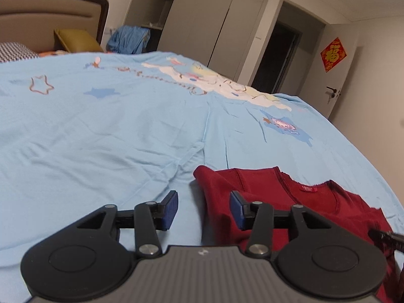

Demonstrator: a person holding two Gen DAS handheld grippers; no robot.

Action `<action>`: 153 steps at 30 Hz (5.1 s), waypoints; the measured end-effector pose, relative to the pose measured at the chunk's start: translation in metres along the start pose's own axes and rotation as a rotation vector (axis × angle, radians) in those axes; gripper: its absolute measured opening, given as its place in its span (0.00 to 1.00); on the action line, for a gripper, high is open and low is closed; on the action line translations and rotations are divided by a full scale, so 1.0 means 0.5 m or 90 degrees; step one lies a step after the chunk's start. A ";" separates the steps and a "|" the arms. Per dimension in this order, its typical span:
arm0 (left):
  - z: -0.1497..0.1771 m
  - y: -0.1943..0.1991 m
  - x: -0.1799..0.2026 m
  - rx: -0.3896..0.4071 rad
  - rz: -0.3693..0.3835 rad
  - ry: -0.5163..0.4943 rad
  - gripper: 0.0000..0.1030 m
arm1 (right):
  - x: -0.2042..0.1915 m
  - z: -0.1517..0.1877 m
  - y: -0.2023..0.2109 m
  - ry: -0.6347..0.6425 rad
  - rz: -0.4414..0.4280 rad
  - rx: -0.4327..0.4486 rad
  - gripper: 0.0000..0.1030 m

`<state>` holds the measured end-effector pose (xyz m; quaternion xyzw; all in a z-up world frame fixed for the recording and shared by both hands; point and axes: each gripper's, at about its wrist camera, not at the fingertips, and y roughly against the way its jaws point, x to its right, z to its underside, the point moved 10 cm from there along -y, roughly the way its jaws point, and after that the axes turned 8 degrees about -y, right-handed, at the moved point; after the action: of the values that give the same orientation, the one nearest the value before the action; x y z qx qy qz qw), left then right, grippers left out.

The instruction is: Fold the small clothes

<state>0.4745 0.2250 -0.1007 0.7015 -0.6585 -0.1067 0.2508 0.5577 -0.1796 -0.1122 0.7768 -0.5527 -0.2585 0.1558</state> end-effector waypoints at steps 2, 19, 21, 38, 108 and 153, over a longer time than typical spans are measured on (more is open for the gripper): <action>0.016 0.034 0.008 0.013 -0.002 -0.037 0.59 | 0.001 0.001 -0.001 0.000 0.000 -0.001 0.08; 0.071 0.038 0.098 0.023 -0.041 -0.295 0.44 | -0.004 0.009 -0.015 0.019 0.010 -0.018 0.08; 0.071 0.039 0.110 0.029 -0.025 -0.309 0.31 | -0.004 0.008 -0.014 0.019 0.009 -0.017 0.08; 0.109 0.036 0.025 -0.034 -0.076 0.048 0.06 | -0.026 0.017 -0.009 0.062 0.010 -0.023 0.09; 0.377 0.475 0.398 -0.047 0.120 -0.294 1.00 | -0.064 0.466 0.573 0.753 0.052 -0.090 0.68; 0.425 0.469 0.388 0.007 -0.062 -0.527 0.66 | -0.094 0.150 0.608 0.329 -0.049 0.011 0.04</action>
<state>0.1896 -0.0113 -0.1311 0.6310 -0.6703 -0.3880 -0.0442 0.2661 -0.2359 -0.0022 0.8387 -0.4669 -0.0523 0.2755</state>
